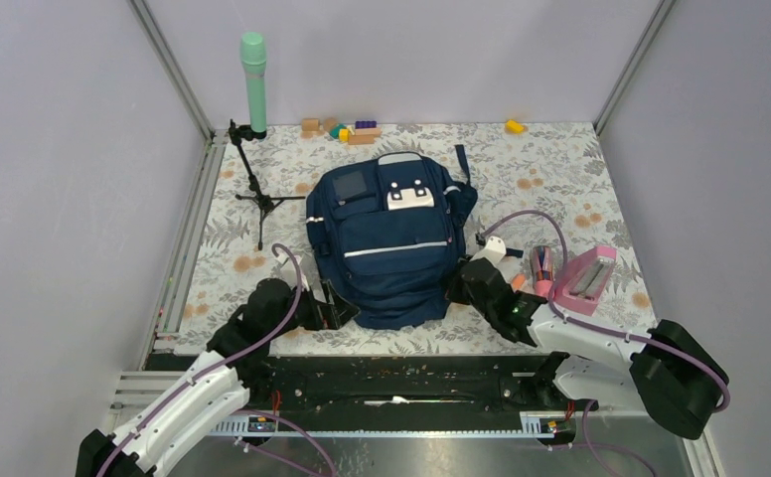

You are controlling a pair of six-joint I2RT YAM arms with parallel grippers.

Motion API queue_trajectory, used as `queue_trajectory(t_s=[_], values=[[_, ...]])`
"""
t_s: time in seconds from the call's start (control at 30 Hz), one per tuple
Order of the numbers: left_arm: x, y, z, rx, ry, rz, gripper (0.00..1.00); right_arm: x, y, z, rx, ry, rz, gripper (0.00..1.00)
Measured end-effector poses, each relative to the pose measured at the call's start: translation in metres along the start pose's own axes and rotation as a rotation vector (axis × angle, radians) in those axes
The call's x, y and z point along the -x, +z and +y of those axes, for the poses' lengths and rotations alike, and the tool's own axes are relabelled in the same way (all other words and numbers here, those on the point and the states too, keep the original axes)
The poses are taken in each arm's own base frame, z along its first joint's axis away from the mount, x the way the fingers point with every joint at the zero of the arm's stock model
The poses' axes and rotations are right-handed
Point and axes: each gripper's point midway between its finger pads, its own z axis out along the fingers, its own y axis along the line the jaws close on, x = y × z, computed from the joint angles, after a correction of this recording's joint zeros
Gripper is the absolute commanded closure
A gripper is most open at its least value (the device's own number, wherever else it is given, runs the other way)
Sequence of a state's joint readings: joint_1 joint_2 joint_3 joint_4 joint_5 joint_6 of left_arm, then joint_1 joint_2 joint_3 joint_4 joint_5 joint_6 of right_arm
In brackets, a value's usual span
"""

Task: Pack the student bag
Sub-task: Zip the student bag at the center of the board.

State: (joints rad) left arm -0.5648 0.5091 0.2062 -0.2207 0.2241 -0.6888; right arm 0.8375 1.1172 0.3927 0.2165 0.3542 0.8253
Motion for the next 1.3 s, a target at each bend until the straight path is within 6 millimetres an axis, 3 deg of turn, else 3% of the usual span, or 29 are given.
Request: queue_trajectory(t_s=[0.13,0.23,0.43,0.83,1.3], values=[[0.002,-0.001,-0.008,-0.049,0.018,-0.014,0.01,0.018,0.006,-0.011,-0.028,0.015,-0.031,1.00],[0.001,0.001,-0.011,-0.078,0.027,-0.019,0.01,0.045,0.012,-0.019,-0.046,0.033,-0.065,1.00],[-0.015,0.010,-0.005,-0.103,0.032,0.019,0.06,0.071,0.025,-0.026,-0.055,0.040,-0.061,1.00],[-0.042,0.034,-0.009,-0.121,0.077,0.120,0.20,0.074,0.029,-0.022,-0.025,0.021,-0.029,1.00],[-0.029,0.056,-0.018,-0.106,0.075,0.065,0.40,0.076,0.027,-0.020,-0.014,0.024,-0.033,1.00]])
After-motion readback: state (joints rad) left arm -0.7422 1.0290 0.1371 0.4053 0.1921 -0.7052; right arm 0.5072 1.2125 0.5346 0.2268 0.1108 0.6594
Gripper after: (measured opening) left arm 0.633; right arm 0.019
